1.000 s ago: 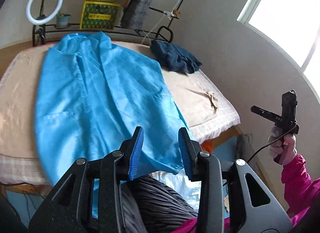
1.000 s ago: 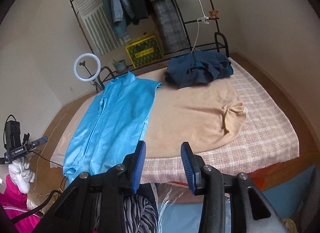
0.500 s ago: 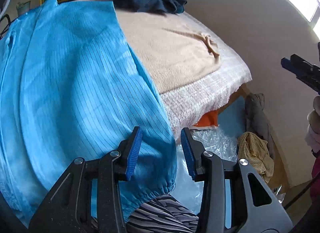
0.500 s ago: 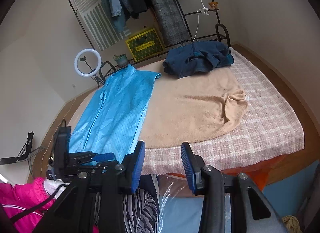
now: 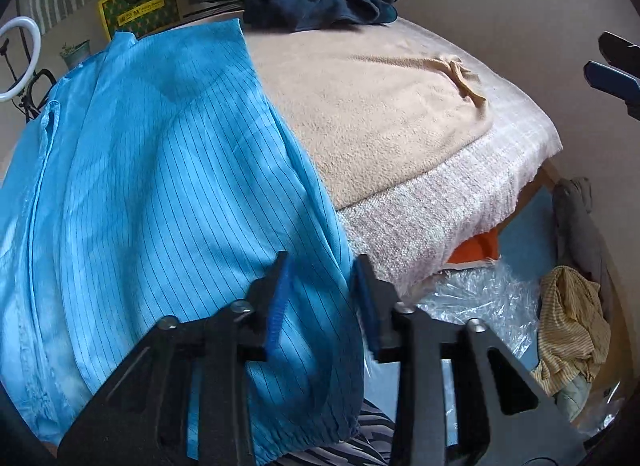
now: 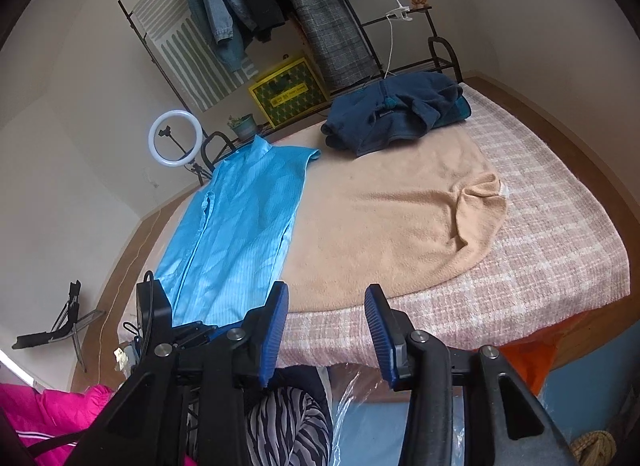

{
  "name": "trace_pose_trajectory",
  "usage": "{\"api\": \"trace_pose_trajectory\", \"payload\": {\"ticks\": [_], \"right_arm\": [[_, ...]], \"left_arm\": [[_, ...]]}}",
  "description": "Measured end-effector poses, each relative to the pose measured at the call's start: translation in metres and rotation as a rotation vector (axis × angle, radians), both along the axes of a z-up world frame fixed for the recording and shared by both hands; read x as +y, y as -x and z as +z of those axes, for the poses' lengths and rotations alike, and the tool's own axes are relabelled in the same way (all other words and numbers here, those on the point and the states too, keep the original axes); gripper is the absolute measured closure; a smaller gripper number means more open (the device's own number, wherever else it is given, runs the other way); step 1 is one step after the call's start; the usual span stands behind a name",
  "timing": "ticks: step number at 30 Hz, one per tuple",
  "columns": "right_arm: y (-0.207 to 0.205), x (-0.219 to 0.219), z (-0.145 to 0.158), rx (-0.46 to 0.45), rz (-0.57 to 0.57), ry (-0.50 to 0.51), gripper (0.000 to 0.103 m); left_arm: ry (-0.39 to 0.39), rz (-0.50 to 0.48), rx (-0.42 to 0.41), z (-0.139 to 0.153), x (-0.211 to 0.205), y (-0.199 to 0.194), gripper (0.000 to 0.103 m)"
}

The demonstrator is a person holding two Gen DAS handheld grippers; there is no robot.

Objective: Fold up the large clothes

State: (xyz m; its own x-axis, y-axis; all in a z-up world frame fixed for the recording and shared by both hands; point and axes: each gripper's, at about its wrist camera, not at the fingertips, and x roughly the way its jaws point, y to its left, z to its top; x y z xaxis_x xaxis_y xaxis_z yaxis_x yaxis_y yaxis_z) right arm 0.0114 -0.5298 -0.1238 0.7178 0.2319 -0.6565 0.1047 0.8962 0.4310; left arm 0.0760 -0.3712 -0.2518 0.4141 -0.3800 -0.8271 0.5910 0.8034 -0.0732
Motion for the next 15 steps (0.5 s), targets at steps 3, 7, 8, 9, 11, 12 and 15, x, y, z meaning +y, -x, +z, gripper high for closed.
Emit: {"api": "trace_pose_trajectory", "payload": {"ticks": [3, 7, 8, 9, 11, 12, 15], "right_arm": [[-0.025, 0.002, -0.006, -0.007, 0.023, -0.044, 0.059], [-0.071, 0.006, -0.019, -0.002, 0.057, -0.106, 0.058], [-0.082, 0.007, -0.022, -0.003, 0.069, -0.122, 0.058], [-0.096, 0.008, -0.026, -0.004, 0.081, -0.141, 0.057], [-0.125, 0.011, -0.035, 0.000, 0.102, -0.180, 0.049], [-0.144, 0.013, -0.042, 0.002, 0.108, -0.200, 0.045], [-0.189, 0.018, -0.062, 0.026, 0.110, -0.245, 0.045]], "left_arm": [[0.129, 0.008, 0.107, 0.003, 0.014, -0.014, 0.099], [0.327, 0.078, 0.232, 0.012, 0.049, -0.027, 0.101], [0.357, 0.094, 0.252, 0.015, 0.055, -0.028, 0.101], [0.409, 0.109, 0.277, 0.018, 0.063, -0.030, 0.101], [0.457, 0.128, 0.301, 0.023, 0.071, -0.032, 0.102], [0.475, 0.134, 0.310, 0.026, 0.073, -0.033, 0.102], [0.510, 0.148, 0.319, 0.031, 0.080, -0.035, 0.102]]}}
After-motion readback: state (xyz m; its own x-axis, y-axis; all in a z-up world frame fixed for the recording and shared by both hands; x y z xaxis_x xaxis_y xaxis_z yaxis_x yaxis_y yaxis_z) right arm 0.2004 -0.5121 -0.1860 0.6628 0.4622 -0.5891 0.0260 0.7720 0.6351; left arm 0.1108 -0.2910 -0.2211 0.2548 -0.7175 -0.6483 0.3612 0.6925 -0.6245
